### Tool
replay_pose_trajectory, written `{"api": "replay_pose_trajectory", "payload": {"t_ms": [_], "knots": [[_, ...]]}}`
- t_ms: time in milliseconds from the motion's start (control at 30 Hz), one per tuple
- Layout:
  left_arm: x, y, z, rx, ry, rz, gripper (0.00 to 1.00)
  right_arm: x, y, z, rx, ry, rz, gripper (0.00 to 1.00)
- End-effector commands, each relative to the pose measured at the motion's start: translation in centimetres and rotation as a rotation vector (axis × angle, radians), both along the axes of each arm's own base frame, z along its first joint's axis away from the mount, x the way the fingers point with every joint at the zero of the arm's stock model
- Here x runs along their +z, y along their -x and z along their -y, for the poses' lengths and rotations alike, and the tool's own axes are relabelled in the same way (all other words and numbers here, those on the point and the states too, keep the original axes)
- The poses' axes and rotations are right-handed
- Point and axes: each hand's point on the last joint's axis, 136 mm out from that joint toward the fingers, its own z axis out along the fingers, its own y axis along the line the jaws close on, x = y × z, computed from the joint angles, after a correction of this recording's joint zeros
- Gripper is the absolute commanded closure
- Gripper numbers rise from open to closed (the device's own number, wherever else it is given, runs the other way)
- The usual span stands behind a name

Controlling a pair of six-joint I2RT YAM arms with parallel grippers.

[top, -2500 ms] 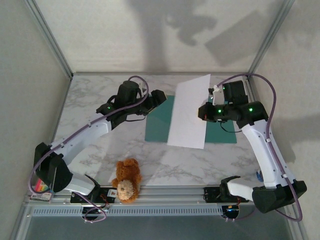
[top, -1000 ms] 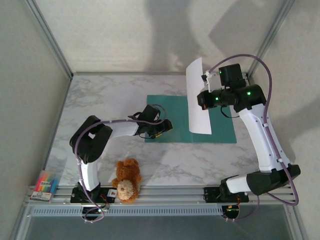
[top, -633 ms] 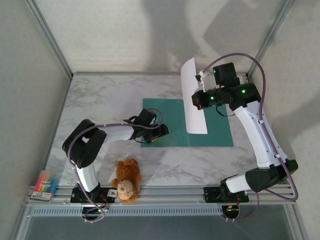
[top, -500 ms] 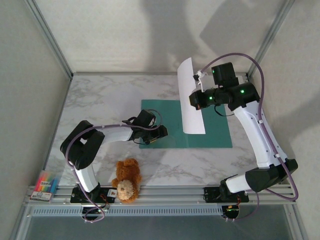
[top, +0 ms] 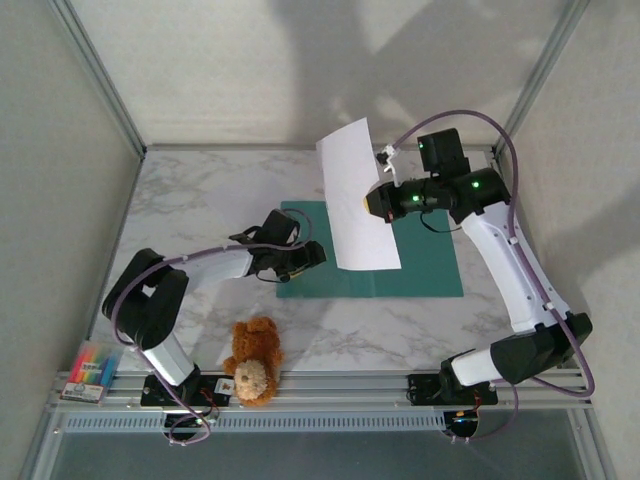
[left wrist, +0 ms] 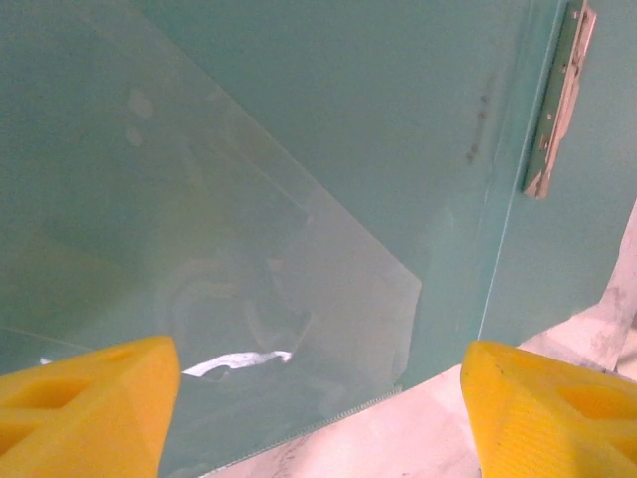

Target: Put the files into the folder

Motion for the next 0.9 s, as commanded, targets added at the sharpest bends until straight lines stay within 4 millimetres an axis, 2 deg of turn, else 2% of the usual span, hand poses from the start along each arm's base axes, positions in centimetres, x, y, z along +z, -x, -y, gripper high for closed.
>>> {"api": "replay_pose_trajectory", "payload": {"t_ms": [0,133,267,433,633,867], "knots": [[0.2,-0.4,-2.8,0.056,-0.069,0.004,0.25,-3.7,-1.8,0.2,0.011,0.098,0.0,1.0],[-0.5,-0.4,-3.9,0.076,-0.089,-0.011,0.25,-7.4,-4.1,0.9,0.0,0.213,0.013,1.0],[-1.0,-0.3,-3.9,0.074,-0.088,-0.022,0.25,-10.9,-5.9,1.4,0.029,0.319,0.047,1.0],[-1.0,-0.4,-3.9,0.077,-0.088,-0.022,0.25,-13.5,-7.5,1.8,0.072,0.411,0.081,1.0],[-0.9,-0.3,-4.0,0.077,-0.093,-0.023,0.25,-14.4,-8.5,2.1,0.098,0.461,0.116,1.0],[-0.9,-0.1,-4.1,0.076,-0.099,-0.025,0.25,-13.2,-8.4,2.7,0.119,0.445,0.166,1.0]]}}
